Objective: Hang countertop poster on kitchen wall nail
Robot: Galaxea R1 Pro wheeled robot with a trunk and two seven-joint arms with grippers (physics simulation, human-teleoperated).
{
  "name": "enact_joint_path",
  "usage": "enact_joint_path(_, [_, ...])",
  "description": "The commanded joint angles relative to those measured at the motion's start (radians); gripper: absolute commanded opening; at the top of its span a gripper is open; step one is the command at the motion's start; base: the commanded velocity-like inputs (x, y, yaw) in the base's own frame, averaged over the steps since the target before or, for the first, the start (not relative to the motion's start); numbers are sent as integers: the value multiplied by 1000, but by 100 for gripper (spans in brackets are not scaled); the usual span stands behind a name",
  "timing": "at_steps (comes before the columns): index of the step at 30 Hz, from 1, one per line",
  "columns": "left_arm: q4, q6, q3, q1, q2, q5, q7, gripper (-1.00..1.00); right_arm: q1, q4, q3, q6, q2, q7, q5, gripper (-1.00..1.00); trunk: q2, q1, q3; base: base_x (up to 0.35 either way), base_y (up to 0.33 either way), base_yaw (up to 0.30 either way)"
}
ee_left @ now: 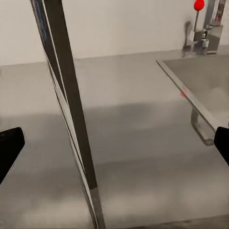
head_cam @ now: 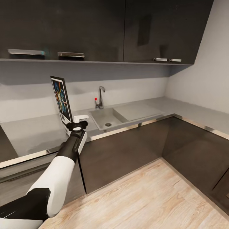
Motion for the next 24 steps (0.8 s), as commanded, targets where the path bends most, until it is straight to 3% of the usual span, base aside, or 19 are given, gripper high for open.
enact_joint_path(1, [-1,7,3,-1,-1,-11,-1,100,0,1,1,-1,0,-6,10,100,-1,0,-1,42,0,139])
enact_joint_path(8, [-1,7,3,-1,-1,-11,-1,100,0,1,1,-1,1,-6,10,100,-1,0,-1,18,0,180])
enact_joint_path(24, [-2,7,3,-1,-1,-12,0,100,0,1,2,-1,1,-6,10,100,-1,0,-1,18,0,44])
